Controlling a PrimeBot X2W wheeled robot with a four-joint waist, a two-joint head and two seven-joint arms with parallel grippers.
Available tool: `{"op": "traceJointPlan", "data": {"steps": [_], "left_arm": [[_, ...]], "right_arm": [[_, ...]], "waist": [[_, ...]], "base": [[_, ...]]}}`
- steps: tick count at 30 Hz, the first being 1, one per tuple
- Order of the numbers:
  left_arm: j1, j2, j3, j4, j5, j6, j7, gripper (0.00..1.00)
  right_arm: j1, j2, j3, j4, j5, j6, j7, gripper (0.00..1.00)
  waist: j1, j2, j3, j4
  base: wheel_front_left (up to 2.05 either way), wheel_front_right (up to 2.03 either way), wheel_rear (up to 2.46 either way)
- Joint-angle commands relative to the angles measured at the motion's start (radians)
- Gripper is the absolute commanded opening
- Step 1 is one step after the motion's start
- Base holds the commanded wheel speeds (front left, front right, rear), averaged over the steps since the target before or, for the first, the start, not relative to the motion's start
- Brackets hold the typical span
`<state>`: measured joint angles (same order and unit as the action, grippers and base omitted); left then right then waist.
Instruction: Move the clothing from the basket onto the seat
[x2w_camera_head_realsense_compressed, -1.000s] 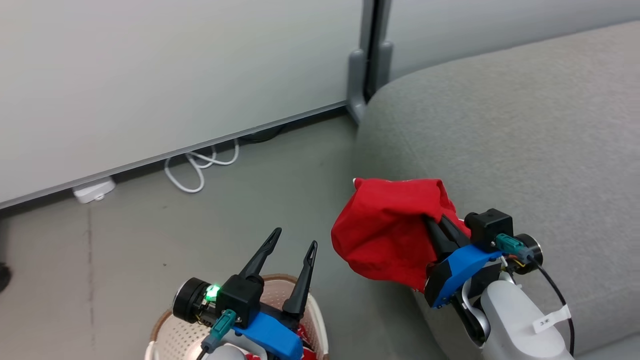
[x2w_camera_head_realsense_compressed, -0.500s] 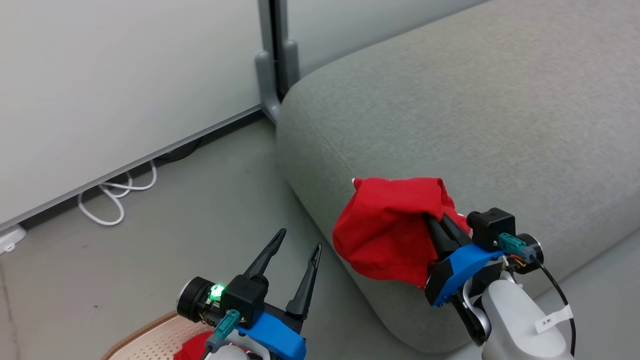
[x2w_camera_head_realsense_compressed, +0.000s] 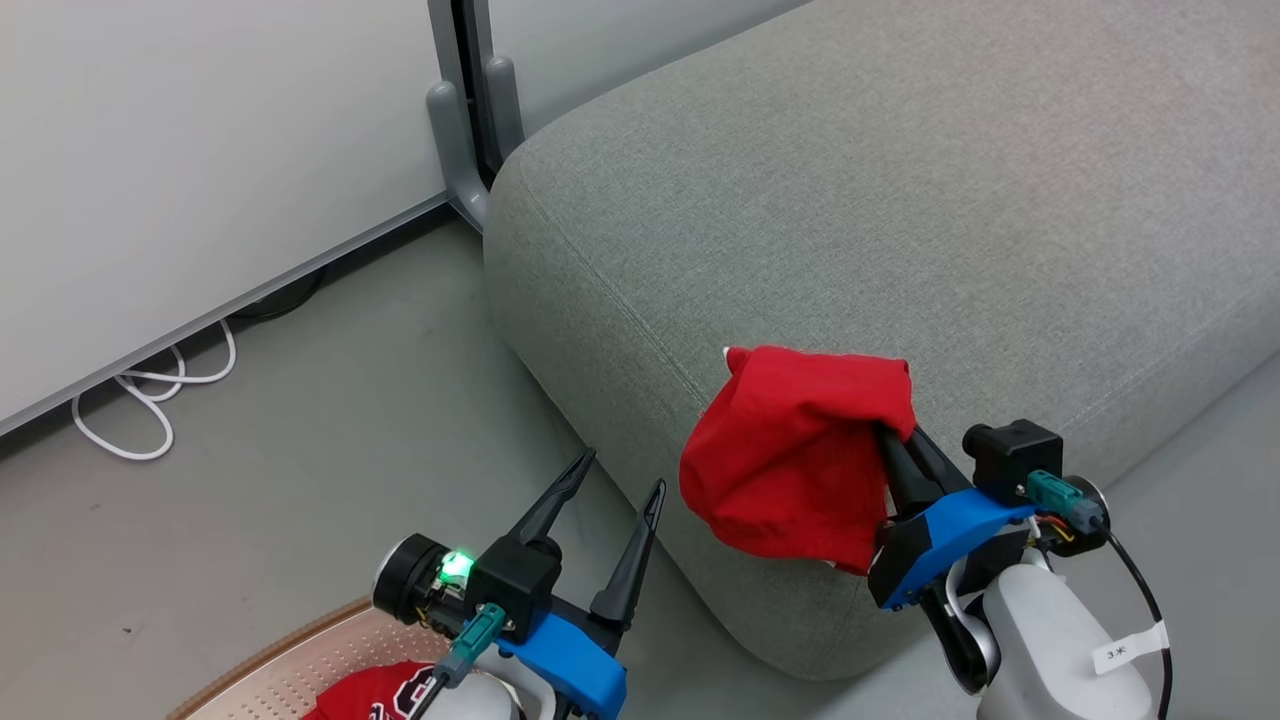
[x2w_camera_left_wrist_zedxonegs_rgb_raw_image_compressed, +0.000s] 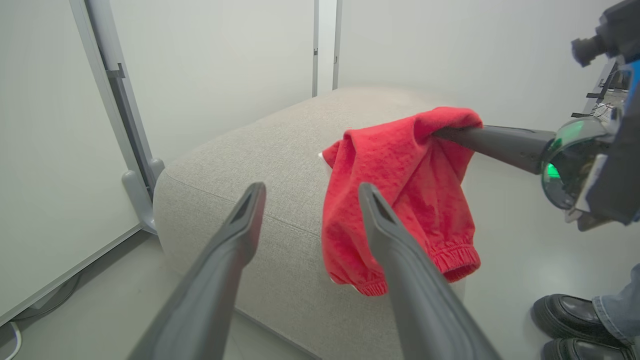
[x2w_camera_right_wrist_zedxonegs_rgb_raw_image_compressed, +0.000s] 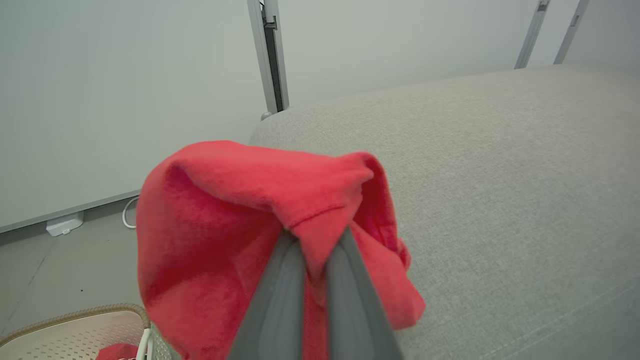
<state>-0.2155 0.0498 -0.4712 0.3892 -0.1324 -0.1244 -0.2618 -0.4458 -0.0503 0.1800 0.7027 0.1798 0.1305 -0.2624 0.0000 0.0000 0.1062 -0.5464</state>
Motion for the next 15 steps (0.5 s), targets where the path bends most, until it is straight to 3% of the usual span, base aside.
{"op": "traceJointPlan", "data": {"steps": [1,15], "left_arm": [[-0.021,0.001,-0.005,0.005,-0.002,-0.007,-0.005,1.00],[-0.015,0.007,0.002,-0.012,0.002,-0.006,-0.005,1.00]], "right_arm": [[0.010,0.000,-0.005,-0.009,0.005,0.000,-0.004,0.00],[-0.011,0.000,-0.016,-0.028,0.036,0.000,-0.004,0.00]], "waist": [[0.0000,0.0000,0.003,-0.001],[0.0000,0.0000,0.019,0.000]], "base": [[0.00,0.00,0.00],[0.00,0.00,0.00]]}}
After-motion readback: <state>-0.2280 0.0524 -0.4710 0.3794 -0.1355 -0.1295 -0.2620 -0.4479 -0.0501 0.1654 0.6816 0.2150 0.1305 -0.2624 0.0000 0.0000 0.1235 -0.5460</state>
